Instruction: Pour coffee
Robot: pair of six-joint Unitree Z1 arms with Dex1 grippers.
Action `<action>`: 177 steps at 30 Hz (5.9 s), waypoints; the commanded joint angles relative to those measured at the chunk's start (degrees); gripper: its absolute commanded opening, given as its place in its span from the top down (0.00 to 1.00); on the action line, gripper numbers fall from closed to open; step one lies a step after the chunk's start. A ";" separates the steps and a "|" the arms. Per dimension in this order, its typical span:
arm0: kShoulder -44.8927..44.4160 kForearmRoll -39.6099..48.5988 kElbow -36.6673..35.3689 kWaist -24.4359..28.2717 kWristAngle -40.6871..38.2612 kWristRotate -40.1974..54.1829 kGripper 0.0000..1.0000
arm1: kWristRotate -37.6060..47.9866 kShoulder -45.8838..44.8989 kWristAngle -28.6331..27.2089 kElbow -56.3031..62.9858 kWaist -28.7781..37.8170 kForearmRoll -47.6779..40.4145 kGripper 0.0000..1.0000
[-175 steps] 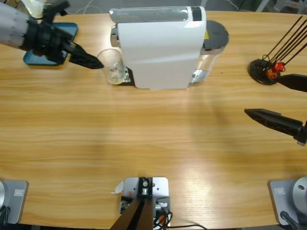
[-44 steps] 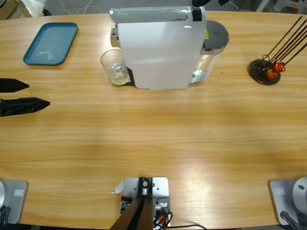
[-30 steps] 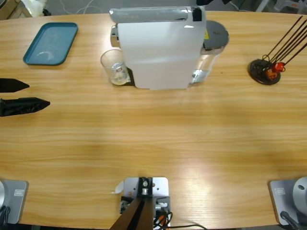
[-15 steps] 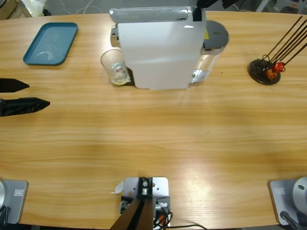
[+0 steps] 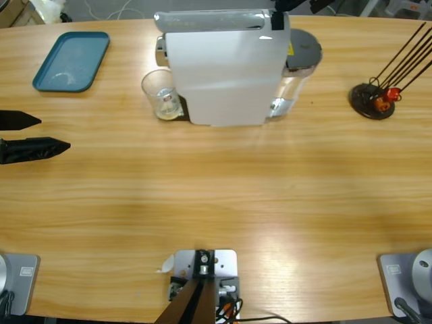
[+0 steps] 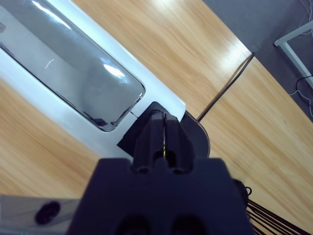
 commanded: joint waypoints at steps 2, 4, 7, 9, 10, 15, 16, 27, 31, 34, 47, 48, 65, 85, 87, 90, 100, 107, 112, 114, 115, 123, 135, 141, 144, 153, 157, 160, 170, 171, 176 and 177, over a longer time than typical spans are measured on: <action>0.28 -0.64 2.10 -0.49 -1.03 0.77 0.05 | 1.41 3.97 0.59 4.45 3.12 -0.17 1.00; 0.23 -0.64 2.17 -0.49 -1.01 0.77 0.05 | 1.41 3.65 -0.08 4.17 3.12 -0.15 1.00; 0.26 -0.64 2.19 -0.51 -1.03 0.77 0.05 | 0.88 0.43 -5.55 2.08 3.12 -0.10 1.00; 0.33 -0.64 2.19 -0.53 -1.03 0.77 0.05 | -0.72 -4.42 -10.66 -1.86 3.12 0.02 1.00; 0.28 -0.64 2.19 -0.49 -0.98 0.75 0.05 | -1.74 -7.11 -12.33 -3.94 3.12 0.00 1.00; 0.35 -0.64 2.19 -0.49 -1.03 0.77 0.05 | -2.30 -19.76 -10.21 -0.49 3.29 -2.98 0.72; 0.30 -0.64 2.19 -0.49 -1.01 0.77 0.05 | -1.23 -21.70 -9.22 3.62 3.82 -3.05 0.60; 0.19 -1.34 2.47 -0.51 -1.54 1.00 0.05 | 10.57 -36.15 2.75 42.26 8.04 -22.34 0.11; -0.11 -1.87 2.98 -0.51 -1.56 1.12 0.05 | 11.18 -37.43 7.67 54.60 8.04 -33.08 0.00; 0.03 -2.06 3.05 -0.53 -1.56 1.40 0.05 | 11.17 -36.83 9.17 56.78 8.04 -33.64 0.00; -10.78 -20.50 14.92 -0.55 0.90 5.69 0.06 | 8.51 -46.71 7.32 66.76 8.04 -41.41 0.00; -10.97 -21.36 15.38 -0.55 1.25 5.69 0.06 | 8.48 -46.47 7.32 67.24 8.04 -42.22 0.00; -4.80 -26.48 16.80 -0.58 0.08 5.39 0.05 | 8.53 -43.14 6.70 68.68 8.13 -46.23 0.00; -2.38 -26.65 16.52 -0.58 -1.03 5.36 0.05 | 8.53 -42.35 6.76 68.71 8.13 -46.40 0.00; -2.38 -26.65 16.52 -0.58 -1.03 5.34 0.05 | 8.62 -42.33 6.70 68.71 8.13 -46.40 0.00; -2.27 -26.65 16.52 -0.58 -1.03 5.34 0.05 | 8.62 -42.19 6.79 68.71 8.13 -46.40 0.00; -1.94 -26.56 16.52 -0.58 -1.12 5.34 0.06 | 8.62 -41.39 7.18 68.63 8.13 -46.31 0.00; -1.97 -26.56 16.55 -0.58 -1.12 5.34 0.06 | 8.44 -41.39 7.36 68.27 8.13 -45.52 0.00; -2.02 -26.56 16.59 -0.58 -1.12 5.34 0.06 | 8.34 -41.47 7.65 67.80 8.13 -44.33 0.00; -2.02 -26.56 16.59 -0.58 -1.12 5.34 0.06 | 8.25 -41.47 7.76 67.61 8.13 -43.98 0.00; -2.02 -26.56 16.59 -0.58 -1.12 5.34 0.06 | 8.11 -41.47 7.83 67.57 8.13 -43.75 0.00; -2.09 -26.56 16.61 -0.58 -1.21 5.34 0.06 | 7.77 -41.21 8.37 67.48 8.13 -43.59 0.00; -1.88 -26.48 16.52 -0.58 -1.63 5.34 0.07 | 7.65 -40.91 8.55 67.38 8.13 -43.59 0.00; -1.76 -26.48 16.52 -0.58 -1.89 5.34 0.10 | 7.65 -40.86 8.73 67.31 8.13 -43.59 0.00; -1.76 -26.48 16.52 -0.58 -1.91 5.34 0.10 | 7.65 -40.86 8.73 67.31 8.13 -43.59 0.00; -1.78 -26.39 16.52 -0.58 -1.87 5.34 0.10 | 7.65 -40.95 8.80 67.31 8.13 -43.41 0.00; -1.76 -26.39 16.52 -0.58 -1.84 5.34 0.10 | 7.65 -40.95 8.81 67.31 8.13 -43.29 0.00; -1.76 -26.39 16.52 -0.58 -1.82 5.34 0.10 | 7.65 -40.95 8.81 67.22 8.13 -43.15 0.00; -1.76 -26.30 16.52 -0.58 -1.91 5.34 0.10 | 7.65 -40.86 8.90 67.04 8.13 -42.71 0.00; -1.76 -26.30 16.52 -0.58 -1.91 5.34 0.10 | 7.65 -40.86 8.97 67.04 8.13 -42.71 0.00; -1.76 -26.30 16.52 -0.58 -1.91 5.34 0.11 | 7.65 -40.86 8.99 67.04 8.13 -42.71 0.00; -1.78 -26.30 16.52 -0.58 -1.91 5.34 0.11 | 7.65 -40.86 8.99 67.04 8.13 -42.71 0.00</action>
